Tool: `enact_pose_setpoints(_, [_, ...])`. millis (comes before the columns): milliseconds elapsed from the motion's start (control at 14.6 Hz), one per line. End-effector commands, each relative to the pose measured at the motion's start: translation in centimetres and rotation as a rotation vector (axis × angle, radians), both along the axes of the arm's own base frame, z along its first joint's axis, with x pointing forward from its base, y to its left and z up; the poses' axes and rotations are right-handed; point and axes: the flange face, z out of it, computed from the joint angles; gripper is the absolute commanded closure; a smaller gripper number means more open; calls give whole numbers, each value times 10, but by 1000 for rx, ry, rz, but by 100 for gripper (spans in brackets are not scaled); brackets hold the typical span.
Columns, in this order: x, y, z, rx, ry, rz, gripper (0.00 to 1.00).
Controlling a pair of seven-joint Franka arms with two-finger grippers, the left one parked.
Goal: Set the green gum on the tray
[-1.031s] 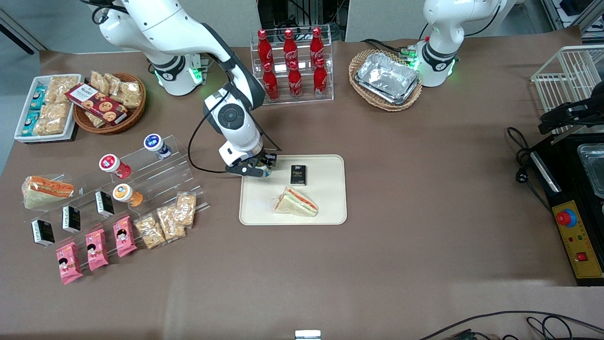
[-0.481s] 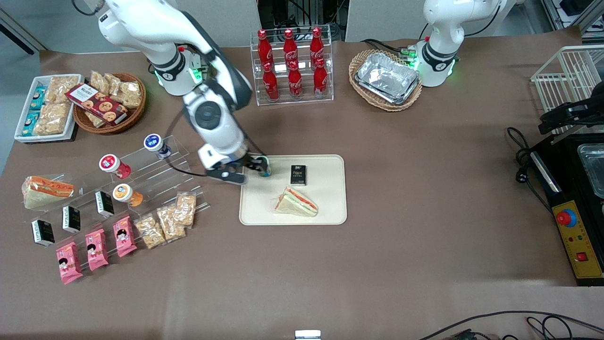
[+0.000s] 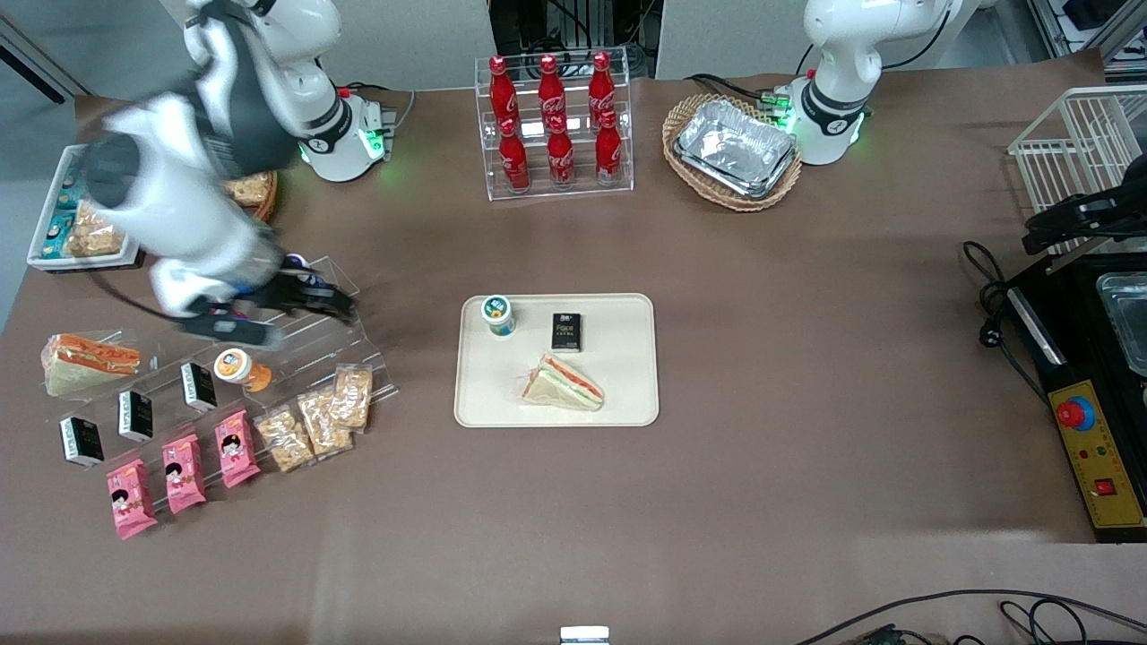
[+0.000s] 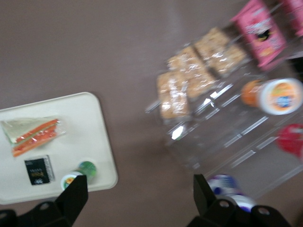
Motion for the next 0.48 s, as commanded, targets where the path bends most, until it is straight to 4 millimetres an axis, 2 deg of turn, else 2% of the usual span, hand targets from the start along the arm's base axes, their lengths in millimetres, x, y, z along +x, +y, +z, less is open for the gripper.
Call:
enact_pose_setpoints(0, [8,-76,61,-2,26,76,0])
enact_pose_setpoints(69, [11,-101,74,-1,12,58,0])
enact_pose_setpoints(206, [12,-134,90,-4,23,19,0])
enact_pose_setpoints(412, [10,-166,91,0,43,38,0])
